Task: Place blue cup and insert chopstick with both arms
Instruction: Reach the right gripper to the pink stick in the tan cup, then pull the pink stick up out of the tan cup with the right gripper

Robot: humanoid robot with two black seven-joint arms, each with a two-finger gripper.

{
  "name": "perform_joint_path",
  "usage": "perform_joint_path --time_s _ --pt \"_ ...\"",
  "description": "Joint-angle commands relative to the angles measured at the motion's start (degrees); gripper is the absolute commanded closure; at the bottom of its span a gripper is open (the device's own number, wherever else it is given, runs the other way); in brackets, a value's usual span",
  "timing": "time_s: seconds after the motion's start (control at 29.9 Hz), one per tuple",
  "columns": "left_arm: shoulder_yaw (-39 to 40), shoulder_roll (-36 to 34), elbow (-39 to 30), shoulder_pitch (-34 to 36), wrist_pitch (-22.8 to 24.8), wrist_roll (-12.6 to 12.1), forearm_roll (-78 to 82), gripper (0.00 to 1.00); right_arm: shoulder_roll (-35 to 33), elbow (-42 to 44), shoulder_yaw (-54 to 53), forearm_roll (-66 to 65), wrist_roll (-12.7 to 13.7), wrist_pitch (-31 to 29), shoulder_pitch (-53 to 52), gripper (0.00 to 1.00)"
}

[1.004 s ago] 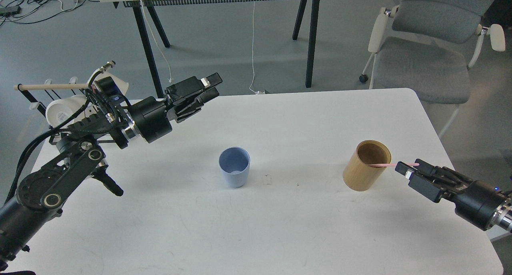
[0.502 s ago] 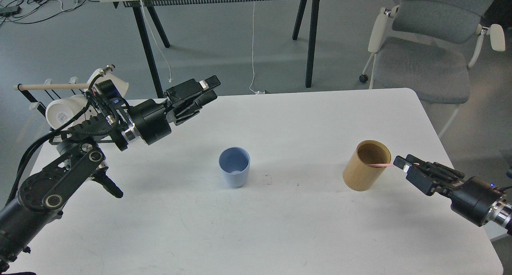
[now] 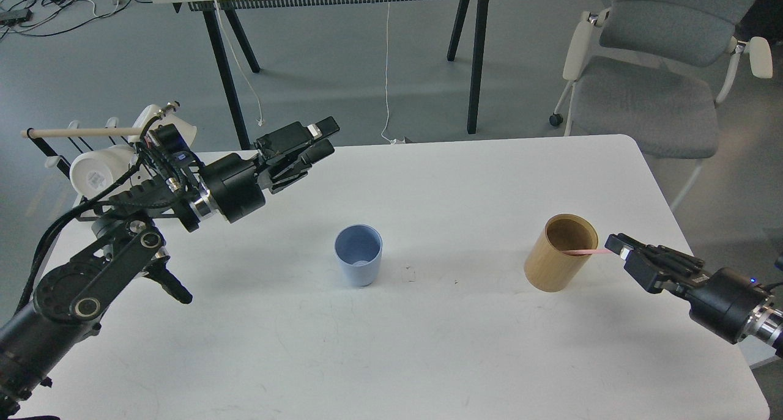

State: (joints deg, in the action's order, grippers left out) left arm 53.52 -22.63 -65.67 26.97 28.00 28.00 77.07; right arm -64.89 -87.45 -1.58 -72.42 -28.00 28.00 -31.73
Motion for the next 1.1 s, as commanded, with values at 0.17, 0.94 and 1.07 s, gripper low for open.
perform_joint_path --time_s 0.17,0.94,1.07 --pt "-0.1 0.3 0.5 -0.9 0.0 0.0 0.0 0.25 -0.1 -0.1 0.0 0.1 0.0 0.0 -1.7 1.00" --pt "-1.3 1.5 1.2 -1.2 0.0 0.0 0.1 0.24 -15.6 -11.9 -8.3 1.1 0.0 0.0 -6.2 1.00" --pt "-1.4 1.6 1.2 -1.4 0.0 0.0 0.1 0.24 -15.6 -11.9 -11.4 1.7 0.0 0.0 -6.4 1.00"
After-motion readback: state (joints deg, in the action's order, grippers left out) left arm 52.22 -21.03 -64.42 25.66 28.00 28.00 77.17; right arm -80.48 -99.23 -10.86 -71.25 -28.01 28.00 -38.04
